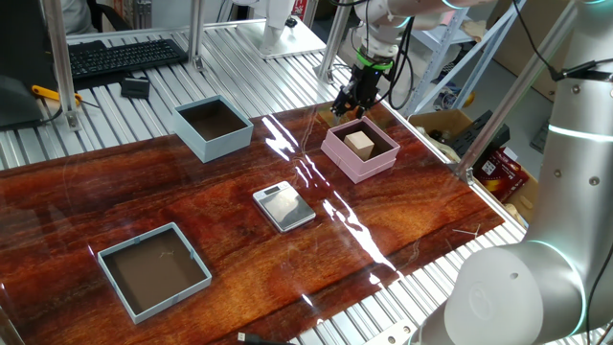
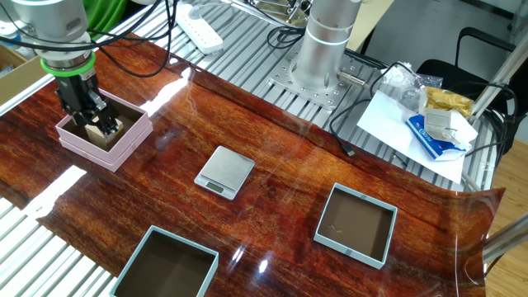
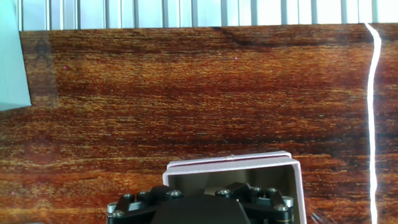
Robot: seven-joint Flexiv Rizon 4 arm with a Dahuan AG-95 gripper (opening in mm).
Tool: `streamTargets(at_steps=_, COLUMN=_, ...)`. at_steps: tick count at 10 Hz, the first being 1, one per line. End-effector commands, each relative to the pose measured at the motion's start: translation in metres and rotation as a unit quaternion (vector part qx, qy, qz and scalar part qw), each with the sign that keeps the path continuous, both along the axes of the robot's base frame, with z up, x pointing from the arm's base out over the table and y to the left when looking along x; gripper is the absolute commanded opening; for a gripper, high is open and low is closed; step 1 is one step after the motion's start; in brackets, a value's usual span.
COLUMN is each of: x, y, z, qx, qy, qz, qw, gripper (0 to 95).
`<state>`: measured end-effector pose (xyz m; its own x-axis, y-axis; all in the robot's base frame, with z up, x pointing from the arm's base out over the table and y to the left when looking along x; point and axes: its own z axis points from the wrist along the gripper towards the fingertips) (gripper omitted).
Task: Move an object from one box to another
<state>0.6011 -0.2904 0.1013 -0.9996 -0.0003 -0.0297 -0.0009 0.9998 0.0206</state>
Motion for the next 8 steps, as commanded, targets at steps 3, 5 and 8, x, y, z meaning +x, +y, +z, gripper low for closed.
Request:
streamTargets(at_steps=3, x=0.0013, y=-0.0002, z=-0.0003, qx=-0.002, qy=0.001, qz=-0.009, qw=1.0, gripper=76.0)
streamTargets(at_steps=5, x=0.0013, y=-0.0002, z=-0.0003, qx=-0.003, qy=-0.001, qz=-0.001, qw=1.0, gripper=76.0)
streamTargets(at_steps=8, x=-0.0049, y=-0.0075, z=-0.0016, qx=-0.003, qy=-0.007, qz=0.011, qw=0.9999, gripper=76.0)
